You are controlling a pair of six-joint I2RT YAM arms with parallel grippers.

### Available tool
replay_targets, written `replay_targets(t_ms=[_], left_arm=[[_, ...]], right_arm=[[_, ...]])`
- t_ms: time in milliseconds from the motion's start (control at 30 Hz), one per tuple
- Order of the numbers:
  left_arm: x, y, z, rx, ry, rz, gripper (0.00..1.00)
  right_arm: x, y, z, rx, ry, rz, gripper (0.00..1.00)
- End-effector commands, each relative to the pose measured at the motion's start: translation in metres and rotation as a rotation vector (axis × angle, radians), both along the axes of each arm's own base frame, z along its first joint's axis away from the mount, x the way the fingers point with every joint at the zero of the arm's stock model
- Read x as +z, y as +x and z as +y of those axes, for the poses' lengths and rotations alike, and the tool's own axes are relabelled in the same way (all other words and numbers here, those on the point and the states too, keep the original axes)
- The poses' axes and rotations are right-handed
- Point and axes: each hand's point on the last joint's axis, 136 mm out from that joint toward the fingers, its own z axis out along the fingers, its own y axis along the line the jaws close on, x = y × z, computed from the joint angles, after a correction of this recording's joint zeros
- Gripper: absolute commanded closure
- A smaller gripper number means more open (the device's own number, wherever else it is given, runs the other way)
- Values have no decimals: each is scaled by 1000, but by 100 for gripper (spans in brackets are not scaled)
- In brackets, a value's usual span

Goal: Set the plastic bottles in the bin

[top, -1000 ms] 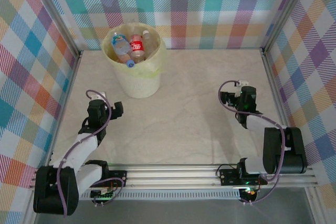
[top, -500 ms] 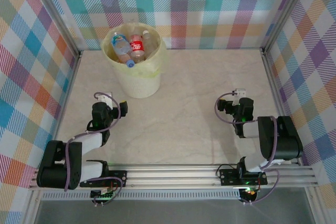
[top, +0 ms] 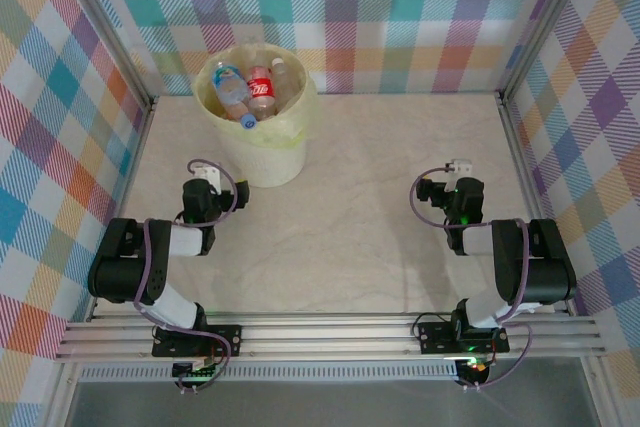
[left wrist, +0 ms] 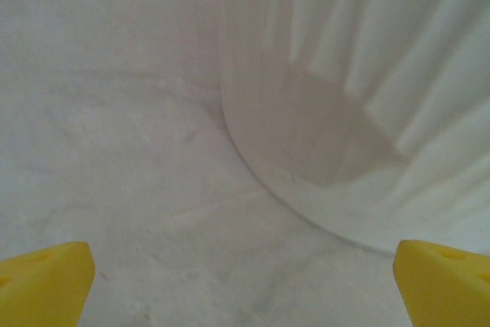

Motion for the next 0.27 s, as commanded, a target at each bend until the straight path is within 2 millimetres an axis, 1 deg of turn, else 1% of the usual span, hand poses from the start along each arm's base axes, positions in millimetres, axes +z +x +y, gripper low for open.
replay_targets(t_ms=[0, 233], left_arm=[[0, 1, 3, 13, -10, 9, 0], [0, 1, 3, 16, -6, 8, 0]], right_arm=[[9, 6, 6, 25, 9, -23, 0], [8, 6, 8, 41, 12, -21, 0]])
